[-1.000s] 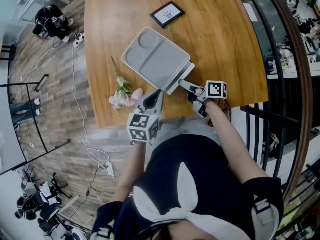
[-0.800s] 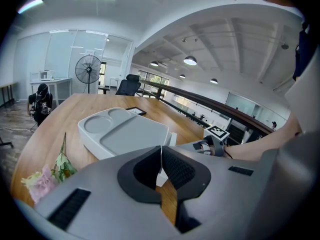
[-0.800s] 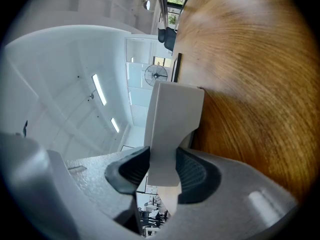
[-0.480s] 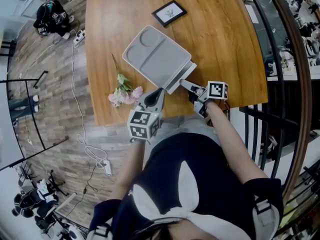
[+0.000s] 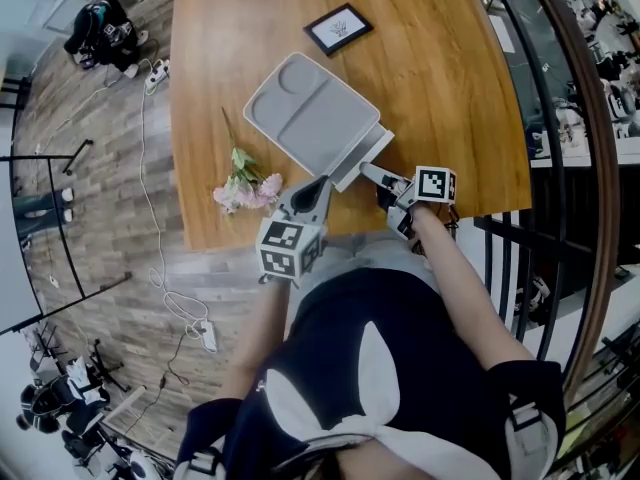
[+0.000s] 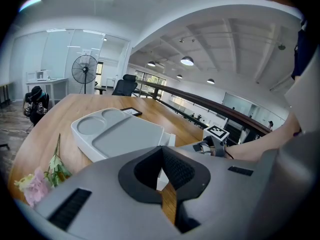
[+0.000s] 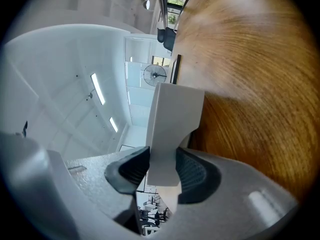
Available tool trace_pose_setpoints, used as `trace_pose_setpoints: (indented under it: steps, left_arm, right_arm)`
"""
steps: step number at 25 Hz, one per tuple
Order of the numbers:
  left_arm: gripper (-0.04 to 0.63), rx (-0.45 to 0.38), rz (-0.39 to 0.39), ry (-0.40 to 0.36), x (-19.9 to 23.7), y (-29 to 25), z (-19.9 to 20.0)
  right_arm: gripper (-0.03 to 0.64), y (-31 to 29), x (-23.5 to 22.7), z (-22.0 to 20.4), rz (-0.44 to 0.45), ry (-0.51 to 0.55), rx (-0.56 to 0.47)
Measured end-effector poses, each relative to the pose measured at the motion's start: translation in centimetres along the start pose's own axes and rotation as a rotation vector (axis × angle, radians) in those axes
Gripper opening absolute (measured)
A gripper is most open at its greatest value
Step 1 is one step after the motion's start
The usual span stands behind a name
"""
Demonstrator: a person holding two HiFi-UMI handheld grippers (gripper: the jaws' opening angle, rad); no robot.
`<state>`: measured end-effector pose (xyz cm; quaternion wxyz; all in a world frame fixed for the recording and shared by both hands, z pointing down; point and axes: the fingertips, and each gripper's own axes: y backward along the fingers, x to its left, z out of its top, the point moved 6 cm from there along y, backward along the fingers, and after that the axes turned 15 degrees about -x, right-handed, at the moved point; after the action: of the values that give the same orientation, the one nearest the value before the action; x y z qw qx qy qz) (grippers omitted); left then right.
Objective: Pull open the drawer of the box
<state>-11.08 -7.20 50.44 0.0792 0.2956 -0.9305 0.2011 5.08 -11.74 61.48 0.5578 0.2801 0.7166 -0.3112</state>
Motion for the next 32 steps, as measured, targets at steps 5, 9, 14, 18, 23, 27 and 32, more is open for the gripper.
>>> trace_pose_setpoints:
  steps: [5, 9, 14, 18, 23, 27, 32]
  left_arm:
    - [0.017, -0.009, -0.003, 0.005, 0.0, -0.1, -0.1]
    - [0.017, -0.014, 0.006, 0.013, 0.0, 0.2, 0.1]
    - [0.017, -0.017, 0.02, 0.02, 0.1, 0.7, 0.1]
    - [0.017, -0.012, 0.008, 0.024, -0.1, 1.0, -0.1]
    - [0.017, -0.023, 0.009, 0.018, -0.5, 1.4, 0.4]
    - [0.017, -0.005, -0.013, 0.012, -0.7, 1.8, -0.2]
    - [0.017, -0.001, -0.019, 0.003, -1.1, 2.4, -0.3]
  right_arm:
    - [0.164, 0.0, -0.2, -0.1, -0.027, -0.005, 0.008]
    - [0.163, 0.1, -0.1, -0.1, -0.038, -0.005, 0.012]
    - [0.163, 0.4, -0.2, -0.2, -0.073, -0.011, 0.019]
    - [0.163, 0.6, -0.1, -0.3, -0.061, -0.01, 0.017]
    - [0.163, 1.3, -0.1, -0.5, -0.066, -0.018, -0.007]
    - [0.161, 1.4, -0.1, -0.5, -0.039, -0.012, -0.024]
    - [0.16, 2.3, -0.5, -0.9, -0.089, -0.048, -0.039]
